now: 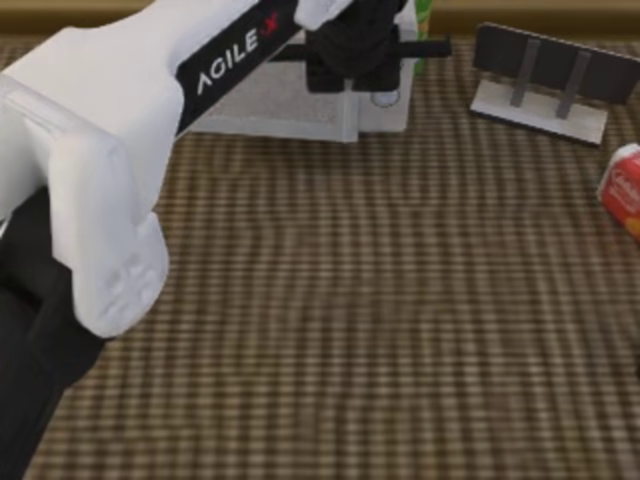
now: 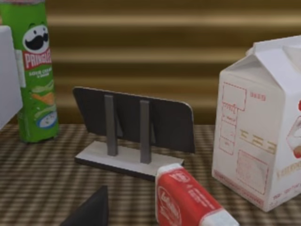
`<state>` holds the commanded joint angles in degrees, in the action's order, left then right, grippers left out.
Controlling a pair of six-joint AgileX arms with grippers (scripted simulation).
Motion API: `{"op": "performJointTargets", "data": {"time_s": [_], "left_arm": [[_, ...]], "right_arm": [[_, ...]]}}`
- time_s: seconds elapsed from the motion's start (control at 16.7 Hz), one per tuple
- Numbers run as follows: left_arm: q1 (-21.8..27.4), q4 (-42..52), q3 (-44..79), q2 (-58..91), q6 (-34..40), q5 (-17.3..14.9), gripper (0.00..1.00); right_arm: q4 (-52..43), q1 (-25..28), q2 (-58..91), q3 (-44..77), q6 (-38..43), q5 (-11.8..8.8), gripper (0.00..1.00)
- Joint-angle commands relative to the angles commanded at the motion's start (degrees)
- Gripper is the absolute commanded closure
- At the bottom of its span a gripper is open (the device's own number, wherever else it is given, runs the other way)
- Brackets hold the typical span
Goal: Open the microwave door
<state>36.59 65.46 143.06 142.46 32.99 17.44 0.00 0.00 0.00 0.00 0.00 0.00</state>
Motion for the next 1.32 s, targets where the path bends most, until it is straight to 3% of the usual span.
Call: {"op": "performJointTargets", "data": {"time_s": [0.36,0.78,1.32], "left_arm": [[0.45,-0.84,-1.0,-0.52,-0.36,-0.23,1.0],[-0.23,-8.35,-15.61,-8.56,-5.11,-2.17,1.0],[-0.28,-8.88,-16.43,-9.09,-5.42,-2.4,1.0]], "right_arm": [[0.0,0.0,0.0,0.0,0.0,0.0,0.0],[0.0,0.0,0.0,0.0,0.0,0.0,0.0],[0.0,0.0,0.0,0.0,0.0,0.0,0.0]]}}
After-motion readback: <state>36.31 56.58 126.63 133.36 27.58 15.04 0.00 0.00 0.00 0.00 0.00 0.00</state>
